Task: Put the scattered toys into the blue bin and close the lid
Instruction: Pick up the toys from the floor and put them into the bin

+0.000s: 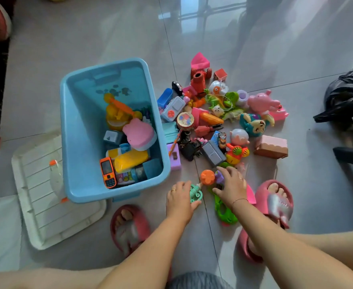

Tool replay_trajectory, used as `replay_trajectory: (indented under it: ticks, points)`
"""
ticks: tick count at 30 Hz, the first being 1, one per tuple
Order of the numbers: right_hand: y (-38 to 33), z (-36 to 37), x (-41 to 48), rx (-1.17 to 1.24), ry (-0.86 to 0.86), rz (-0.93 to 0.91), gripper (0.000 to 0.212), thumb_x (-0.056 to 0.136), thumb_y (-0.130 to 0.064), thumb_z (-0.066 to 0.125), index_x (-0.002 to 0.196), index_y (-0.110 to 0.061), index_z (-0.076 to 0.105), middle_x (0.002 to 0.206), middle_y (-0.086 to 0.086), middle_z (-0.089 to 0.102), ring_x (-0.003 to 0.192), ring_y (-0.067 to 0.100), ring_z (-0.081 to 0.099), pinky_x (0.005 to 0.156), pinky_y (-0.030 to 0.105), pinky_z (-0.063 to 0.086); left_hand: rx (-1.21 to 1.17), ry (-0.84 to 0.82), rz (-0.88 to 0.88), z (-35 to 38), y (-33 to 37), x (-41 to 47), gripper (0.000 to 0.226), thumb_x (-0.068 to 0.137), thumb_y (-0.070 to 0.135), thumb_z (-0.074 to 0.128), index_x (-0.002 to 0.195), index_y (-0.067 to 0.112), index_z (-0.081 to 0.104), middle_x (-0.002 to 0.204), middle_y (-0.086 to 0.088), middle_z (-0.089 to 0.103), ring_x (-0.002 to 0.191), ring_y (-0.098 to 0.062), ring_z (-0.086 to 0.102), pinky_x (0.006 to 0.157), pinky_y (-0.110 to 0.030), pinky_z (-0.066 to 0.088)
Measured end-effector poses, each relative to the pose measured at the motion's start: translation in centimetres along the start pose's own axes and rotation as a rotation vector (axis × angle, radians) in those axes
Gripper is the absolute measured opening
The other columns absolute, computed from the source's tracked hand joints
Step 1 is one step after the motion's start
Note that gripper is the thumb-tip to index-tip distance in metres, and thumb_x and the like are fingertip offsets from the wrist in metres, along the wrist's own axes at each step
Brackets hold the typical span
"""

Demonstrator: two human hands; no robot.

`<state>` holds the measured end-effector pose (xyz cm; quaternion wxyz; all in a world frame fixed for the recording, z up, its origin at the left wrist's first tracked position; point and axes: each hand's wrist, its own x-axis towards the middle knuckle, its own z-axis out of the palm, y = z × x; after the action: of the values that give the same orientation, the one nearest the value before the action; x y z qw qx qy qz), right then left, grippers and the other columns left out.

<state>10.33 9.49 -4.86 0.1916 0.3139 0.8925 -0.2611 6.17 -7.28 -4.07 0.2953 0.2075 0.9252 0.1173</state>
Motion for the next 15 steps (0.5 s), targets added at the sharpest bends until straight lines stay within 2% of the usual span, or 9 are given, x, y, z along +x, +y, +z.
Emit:
replay_trajectory:
  ticks: [2, 6, 11, 15]
  points:
    - [0.3, 0.3, 0.8, -0.084, -0.036, -0.047, 0.075, 0.071, -0.034, 0.075, 0.138, -0.030, 0.040, 0.142, 0.010, 0.035, 0.132, 0.031, 0.032, 0.111, 0.046, 0.026, 0.044, -0.113, -0.079, 0.6, -0.4, 0.7, 0.070, 0.079, 0.048, 0.065, 0.137, 0.023, 0.035, 0.131, -0.003, 0.044, 0.122, -0.025, 0.043, 0.100, -0.036, 0.034]
    - [0.3, 0.6, 2.2, -0.317, -0.060, -0.120, 0.077, 0.072, -0.043, 0.071, 0.139, -0.035, 0.033, 0.143, 0.012, 0.031, 0.133, 0.033, 0.031, 0.112, 0.048, 0.018, 0.070, -0.205, -0.115, 1.2, -0.5, 1.8, 0.071, 0.076, 0.043, 0.070, 0.134, 0.022, 0.036, 0.129, -0.005, 0.045, 0.120, -0.027, 0.046, 0.098, -0.037, 0.037]
    - [-0.3, 1.5, 2.8, -0.376, -0.061, -0.137, 0.078, 0.069, -0.050, 0.071, 0.137, -0.038, 0.034, 0.136, 0.012, 0.034, 0.125, 0.032, 0.035, 0.103, 0.046, 0.030, 0.046, -0.238, -0.141, 1.3, -0.7, 2.8, 0.076, 0.073, 0.036, 0.074, 0.136, 0.023, 0.033, 0.127, -0.006, 0.038, 0.116, -0.029, 0.047, 0.093, -0.041, 0.044]
    - [-0.2, 2.0, 2.9, -0.363, -0.010, -0.151, 0.069, 0.072, -0.052, 0.068, 0.134, -0.037, 0.041, 0.131, 0.010, 0.041, 0.121, 0.032, 0.038, 0.097, 0.045, 0.035, -0.015, -0.230, -0.129, 1.1, -1.4, 2.9, 0.079, 0.076, 0.031, 0.070, 0.142, 0.025, 0.027, 0.129, -0.005, 0.034, 0.117, -0.029, 0.045, 0.093, -0.041, 0.046]
